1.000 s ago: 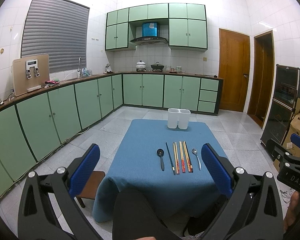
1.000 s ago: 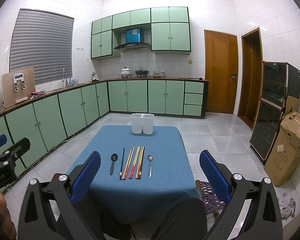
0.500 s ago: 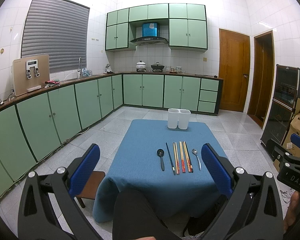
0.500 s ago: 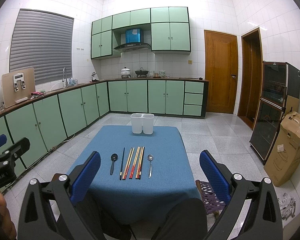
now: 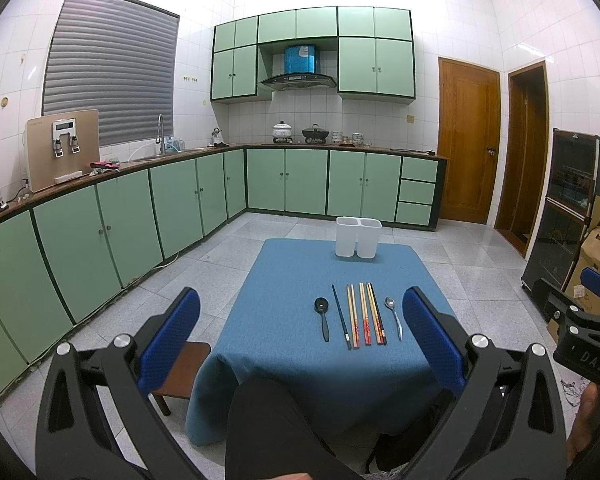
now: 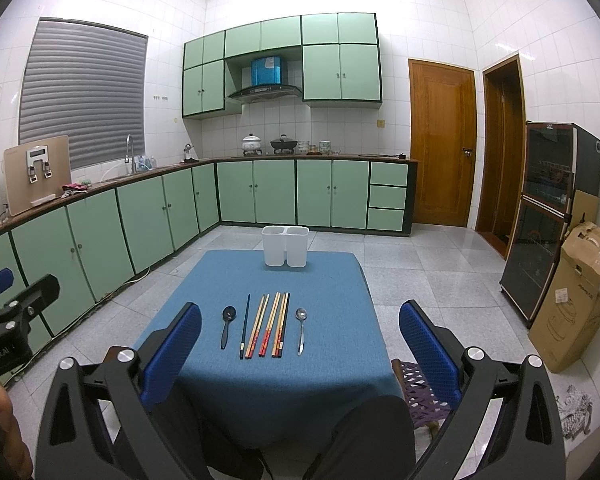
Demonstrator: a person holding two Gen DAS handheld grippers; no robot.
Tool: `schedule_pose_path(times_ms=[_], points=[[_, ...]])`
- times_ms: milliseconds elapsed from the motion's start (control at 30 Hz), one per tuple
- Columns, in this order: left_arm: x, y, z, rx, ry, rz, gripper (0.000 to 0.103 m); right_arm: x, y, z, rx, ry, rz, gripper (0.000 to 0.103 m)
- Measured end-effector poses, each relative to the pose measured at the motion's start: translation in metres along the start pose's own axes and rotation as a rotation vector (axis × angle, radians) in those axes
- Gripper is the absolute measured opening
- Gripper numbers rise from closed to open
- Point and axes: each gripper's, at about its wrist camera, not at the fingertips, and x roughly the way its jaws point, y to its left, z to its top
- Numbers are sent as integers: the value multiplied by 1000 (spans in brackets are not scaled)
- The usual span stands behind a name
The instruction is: Organize utensils
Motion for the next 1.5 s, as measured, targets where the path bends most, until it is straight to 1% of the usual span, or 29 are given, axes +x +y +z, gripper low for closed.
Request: schedule_pose_path(times_ms=[467, 667, 800, 933, 1067, 1133, 1167, 1233, 1267, 1300, 1433, 1500], points=[[0, 1, 2, 0, 6, -2, 98, 1, 1, 0, -1, 1, 0, 97], [16, 4, -3, -8, 27, -10, 98, 7, 2, -5, -12, 10, 10, 97], [51, 12, -12, -11, 102, -32, 98, 26, 2, -14, -39, 14, 8, 97], [87, 17, -25, 2, 149, -38, 98, 60, -2, -25, -28, 87, 24, 97], [137, 18, -41, 21, 223, -51, 98, 102, -9, -35, 1, 163, 54, 95], [159, 18, -48, 21, 250, -67, 98, 120, -10, -40, -4, 195, 55, 89], [167, 18, -49, 20, 255, -72, 98, 135, -10, -44, -11, 217, 58, 87], [189, 17, -55, 21, 269, -82, 98, 157, -8, -52, -22, 248, 54, 80], [203, 16, -59, 21, 278, -86, 98, 174, -8, -59, -27, 275, 52, 79], [211, 14, -62, 21, 287, -87, 98, 188, -8, -66, -24, 301, 54, 74], [259, 7, -75, 24, 359, -101, 98, 234, -14, -85, 4, 385, 74, 59], [283, 4, -85, 26, 398, -105, 98, 254, -17, -95, 30, 416, 81, 55]])
